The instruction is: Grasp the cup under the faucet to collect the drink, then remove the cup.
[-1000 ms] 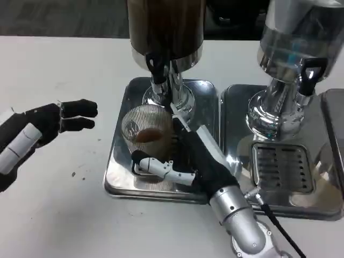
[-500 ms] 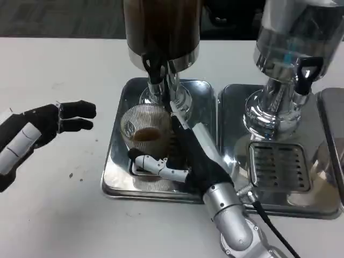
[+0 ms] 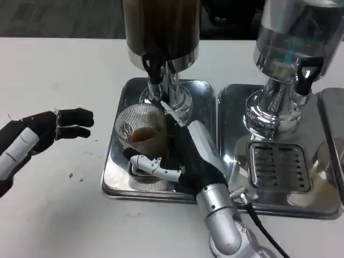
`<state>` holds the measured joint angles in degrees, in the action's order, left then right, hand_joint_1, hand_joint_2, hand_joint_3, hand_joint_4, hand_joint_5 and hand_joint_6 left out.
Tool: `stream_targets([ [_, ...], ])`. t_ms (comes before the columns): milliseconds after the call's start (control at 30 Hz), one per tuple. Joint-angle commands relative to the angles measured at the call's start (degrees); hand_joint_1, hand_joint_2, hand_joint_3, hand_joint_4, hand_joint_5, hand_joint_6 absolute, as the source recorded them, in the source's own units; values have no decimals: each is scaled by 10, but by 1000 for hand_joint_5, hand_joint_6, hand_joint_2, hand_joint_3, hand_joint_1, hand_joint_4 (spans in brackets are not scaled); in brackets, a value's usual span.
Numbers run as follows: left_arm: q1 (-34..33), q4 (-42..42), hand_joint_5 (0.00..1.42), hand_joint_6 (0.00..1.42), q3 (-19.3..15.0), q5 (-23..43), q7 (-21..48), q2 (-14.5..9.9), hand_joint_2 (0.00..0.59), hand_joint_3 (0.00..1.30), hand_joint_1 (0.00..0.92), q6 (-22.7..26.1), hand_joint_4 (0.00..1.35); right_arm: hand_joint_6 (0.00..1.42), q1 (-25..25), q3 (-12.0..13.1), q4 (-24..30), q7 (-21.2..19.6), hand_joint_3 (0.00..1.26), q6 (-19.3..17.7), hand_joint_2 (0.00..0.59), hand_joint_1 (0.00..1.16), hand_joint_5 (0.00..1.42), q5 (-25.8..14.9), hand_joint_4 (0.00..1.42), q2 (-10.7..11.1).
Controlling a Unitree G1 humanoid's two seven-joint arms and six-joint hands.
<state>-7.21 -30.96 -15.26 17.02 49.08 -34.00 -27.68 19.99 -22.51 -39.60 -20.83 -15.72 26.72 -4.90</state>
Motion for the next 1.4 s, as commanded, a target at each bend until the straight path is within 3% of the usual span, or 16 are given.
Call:
stream_targets([
  [33,5,-5,307,205,-1,-12,-5,-14,104,354,0,4,288,733,-12,-15,-8,-34,254,-17,187,698,515,15,354,-22],
  [100,5,-6,307,208,0,-12,-5,-15,103,355,0,4,289,844,-14,-17,-9,-53,318,-23,196,718,602,18,422,-24],
  [267,6,-11,319,219,1,-13,-6,-16,101,359,0,2,289,971,-21,-22,-13,-104,398,-41,195,737,706,29,514,-27],
  [967,5,-15,323,223,7,-19,-1,-13,97,348,0,1,303,1295,-49,-22,-21,-224,637,-111,209,815,995,34,797,-21],
  [1067,1,-15,323,223,10,-21,0,-12,97,348,0,-1,303,1319,-59,-19,-8,-250,665,-132,212,822,1032,39,815,-15],
  [1100,-2,-17,323,223,11,-21,0,-12,97,348,0,-1,303,1355,-62,-18,-3,-258,689,-137,172,852,1065,40,831,-12],
  [1200,-8,-21,323,223,14,-22,2,-12,97,348,0,-1,303,1405,-74,-14,12,-274,722,-144,155,932,1080,45,847,-7],
  [1400,-12,-19,323,223,21,-25,6,-9,97,345,0,-7,303,1412,-108,-9,62,-279,757,-148,133,996,1090,55,872,5],
])
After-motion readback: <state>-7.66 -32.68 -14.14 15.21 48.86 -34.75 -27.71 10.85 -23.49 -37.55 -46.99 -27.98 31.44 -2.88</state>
